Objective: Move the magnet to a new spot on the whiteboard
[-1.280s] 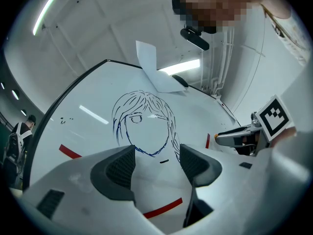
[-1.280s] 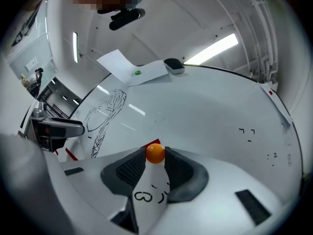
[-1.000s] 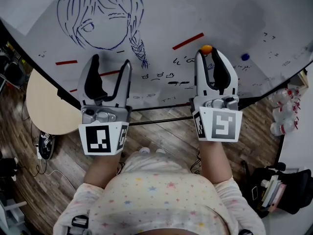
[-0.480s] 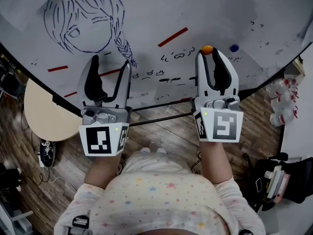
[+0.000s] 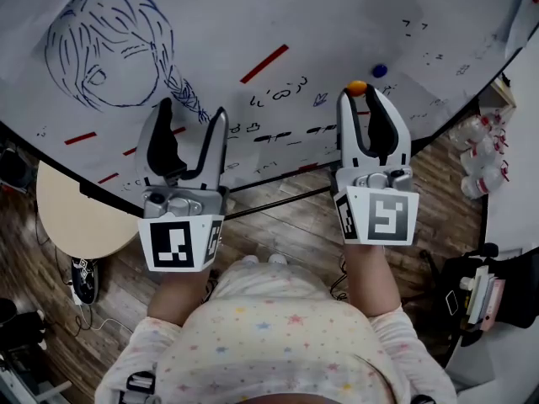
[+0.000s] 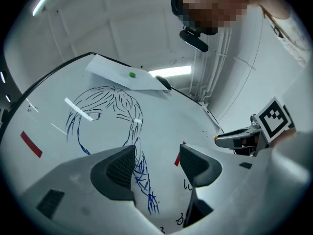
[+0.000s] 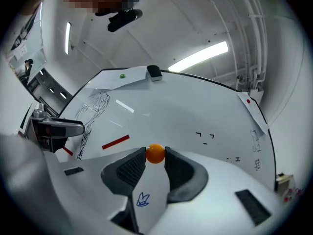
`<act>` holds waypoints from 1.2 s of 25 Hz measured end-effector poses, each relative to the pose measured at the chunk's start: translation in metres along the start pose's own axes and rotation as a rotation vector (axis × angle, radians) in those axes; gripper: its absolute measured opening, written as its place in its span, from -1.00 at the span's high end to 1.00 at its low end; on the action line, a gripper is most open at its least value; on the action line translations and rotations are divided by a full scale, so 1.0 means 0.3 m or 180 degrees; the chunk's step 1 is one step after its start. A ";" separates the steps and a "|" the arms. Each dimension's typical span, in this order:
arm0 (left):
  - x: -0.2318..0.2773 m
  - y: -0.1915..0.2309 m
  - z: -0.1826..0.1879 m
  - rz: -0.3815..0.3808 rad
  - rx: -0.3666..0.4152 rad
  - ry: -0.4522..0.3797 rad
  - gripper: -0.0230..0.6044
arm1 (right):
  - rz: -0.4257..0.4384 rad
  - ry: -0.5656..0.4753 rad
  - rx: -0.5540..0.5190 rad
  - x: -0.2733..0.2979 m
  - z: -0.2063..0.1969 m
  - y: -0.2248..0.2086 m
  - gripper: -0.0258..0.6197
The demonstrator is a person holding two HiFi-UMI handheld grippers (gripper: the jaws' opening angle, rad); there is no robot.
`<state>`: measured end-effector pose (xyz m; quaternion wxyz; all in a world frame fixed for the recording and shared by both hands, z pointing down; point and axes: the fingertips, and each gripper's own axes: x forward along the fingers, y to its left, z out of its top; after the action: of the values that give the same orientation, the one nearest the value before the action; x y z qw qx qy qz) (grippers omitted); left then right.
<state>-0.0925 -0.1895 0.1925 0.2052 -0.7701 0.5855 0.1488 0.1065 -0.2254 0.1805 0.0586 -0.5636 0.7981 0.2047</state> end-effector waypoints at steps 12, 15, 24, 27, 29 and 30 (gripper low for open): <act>0.066 -0.115 -0.022 -0.0213 -0.0094 -0.0031 0.09 | -0.0153 0.0115 0.0076 -0.036 -0.092 -0.104 0.54; 0.077 -0.136 -0.026 -0.0241 -0.0109 -0.0043 0.09 | -0.0145 0.0141 0.0050 -0.031 -0.096 -0.115 0.54; 0.089 -0.178 -0.042 -0.0346 -0.0198 -0.0067 0.48 | -0.0109 0.0186 0.0118 -0.018 -0.143 -0.137 0.54; 0.091 -0.191 -0.049 -0.0391 -0.0191 -0.0046 0.61 | -0.0096 0.0190 0.0144 -0.011 -0.154 -0.142 0.54; 0.092 -0.196 -0.051 -0.0404 -0.0199 -0.0050 0.67 | -0.0084 0.0188 0.0156 -0.006 -0.160 -0.144 0.54; 0.093 -0.197 -0.052 -0.0407 -0.0205 -0.0050 0.70 | -0.0076 0.0188 0.0161 -0.003 -0.163 -0.144 0.54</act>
<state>-0.0283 -0.2070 0.2014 0.1940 -0.8109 0.5283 0.1602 0.1535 -0.2559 0.2139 0.0517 -0.5772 0.7976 0.1671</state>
